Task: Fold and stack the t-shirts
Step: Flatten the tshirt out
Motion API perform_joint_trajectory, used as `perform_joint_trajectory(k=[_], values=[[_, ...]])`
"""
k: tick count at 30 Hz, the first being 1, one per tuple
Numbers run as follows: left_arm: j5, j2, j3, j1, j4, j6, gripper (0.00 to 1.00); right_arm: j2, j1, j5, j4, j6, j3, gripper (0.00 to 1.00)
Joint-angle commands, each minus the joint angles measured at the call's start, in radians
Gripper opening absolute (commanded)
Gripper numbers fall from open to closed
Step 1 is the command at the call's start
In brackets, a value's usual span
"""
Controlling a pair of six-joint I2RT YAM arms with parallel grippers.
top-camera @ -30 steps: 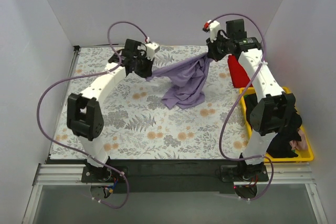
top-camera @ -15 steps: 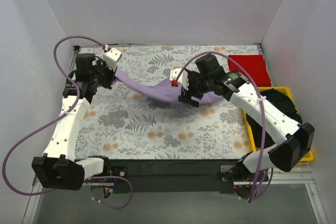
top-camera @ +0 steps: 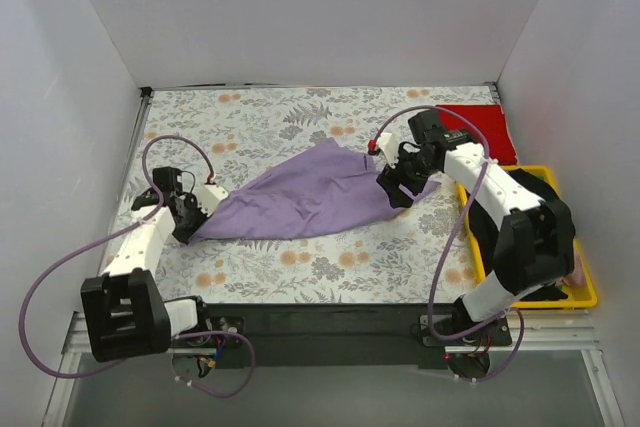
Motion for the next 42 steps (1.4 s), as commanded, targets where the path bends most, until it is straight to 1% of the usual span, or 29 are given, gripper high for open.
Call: perform_joint_trajectory(k=[1,2,4,5,7,8,9,10,11,12,13,14,15,16,17,19,20,21,22,23,24,26,27,29,32,37,39,41,42], values=[[-0.077,0.091,0.001,0.059,0.076,0.106,0.0,0.099,-0.029,0.014,-0.014,0.027,0.047,0.77],[-0.083,0.116,0.01,0.091,0.116,0.103,0.0,0.116,-0.041,0.013,-0.016,0.042,0.067,0.76],[-0.091,0.173,0.06,0.113,0.135,0.097,0.0,0.158,-0.052,-0.001,-0.02,0.056,0.086,0.74],[-0.086,0.217,0.08,0.128,0.13,0.09,0.0,0.165,-0.06,-0.014,-0.022,0.068,0.099,0.74],[-0.041,0.242,0.149,0.136,0.097,0.077,0.02,0.182,-0.068,-0.031,-0.026,0.076,0.112,0.73],[-0.013,0.254,0.175,0.135,0.081,0.072,0.1,0.187,-0.077,-0.051,-0.028,0.079,0.118,0.73],[0.021,0.256,0.203,0.135,0.058,0.07,0.15,0.193,-0.08,-0.054,-0.029,0.08,0.13,0.72],[0.109,0.256,0.233,0.136,0.008,0.067,0.21,0.196,-0.084,-0.053,-0.029,0.077,0.139,0.72],[0.163,0.256,0.313,0.138,-0.023,0.052,0.28,0.204,-0.095,-0.041,-0.028,0.077,0.147,0.72],[0.219,0.253,0.351,0.136,-0.047,0.043,0.33,0.218,-0.104,-0.041,-0.028,0.074,0.167,0.71],[0.327,0.253,0.394,0.129,-0.078,0.028,0.37,0.227,-0.117,-0.042,-0.029,0.076,0.179,0.71],[0.361,0.254,0.43,0.115,-0.084,-0.018,0.39,0.241,-0.144,-0.048,-0.032,0.077,0.19,0.7],[0.395,0.26,0.491,0.062,-0.088,-0.041,0.44,0.266,-0.157,-0.054,-0.037,0.079,0.217,0.7],[0.411,0.265,0.513,0.019,-0.088,-0.07,0.47,0.282,-0.169,-0.053,-0.042,0.08,0.23,0.7],[0.405,0.274,0.528,-0.082,-0.054,-0.15,0.48,0.296,-0.192,-0.054,-0.052,0.079,0.242,0.69],[0.4,0.334,0.583,-0.192,-0.003,-0.222,0.51,0.336,-0.215,-0.062,-0.069,0.085,0.28,0.69],[0.409,0.366,0.614,-0.28,0.003,-0.277,0.53,0.346,-0.238,-0.076,-0.074,0.09,0.293,0.69],[0.408,0.398,0.67,-0.319,0.014,-0.361,0.62,0.362,-0.247,-0.084,-0.082,0.093,0.304,0.69],[0.402,0.485,0.707,-0.356,0.024,-0.396,0.62,0.365,-0.256,-0.091,-0.095,0.097,0.323,0.69],[0.403,0.525,0.74,-0.42,0.021,-0.431,0.63,0.366,-0.272,-0.103,-0.101,0.1,0.328,0.69],[0.4,0.574,0.805,-0.446,0.023,-0.487,0.64,0.36,-0.278,-0.102,-0.105,0.099,0.331,0.69],[0.399,0.682,0.858,-0.518,0.029,-0.526,0.67,0.348,-0.289,-0.098,-0.108,0.09,0.321,0.69],[0.377,0.708,0.896,-0.542,0.038,-0.551,0.67,0.333,-0.292,-0.1,-0.108,0.09,0.316,0.69],[0.353,0.768,0.915,-0.603,0.087,-0.555,0.68,0.321,-0.298,-0.105,-0.111,0.087,0.307,0.69],[0.317,0.855,0.962,-0.646,0.112,-0.548,0.67,0.293,-0.305,-0.11,-0.115,0.081,0.296,0.69],[0.259,0.932,1.002,-0.661,0.104,-0.519,0.66,0.273,-0.319,-0.119,-0.121,0.077,0.279,0.69],[0.247,0.94,0.993,-0.666,0.103,-0.497,0.63,0.268,-0.324,-0.127,-0.122,0.077,0.274,0.69],[0.241,0.934,0.978,-0.669,0.104,-0.483,0.57,0.265,-0.327,-0.127,-0.125,0.073,0.271,0.69],[0.242,0.919,0.973,-0.671,0.1,-0.479,0.39,0.268,-0.327,-0.128,-0.125,0.073,0.273,0.69]])
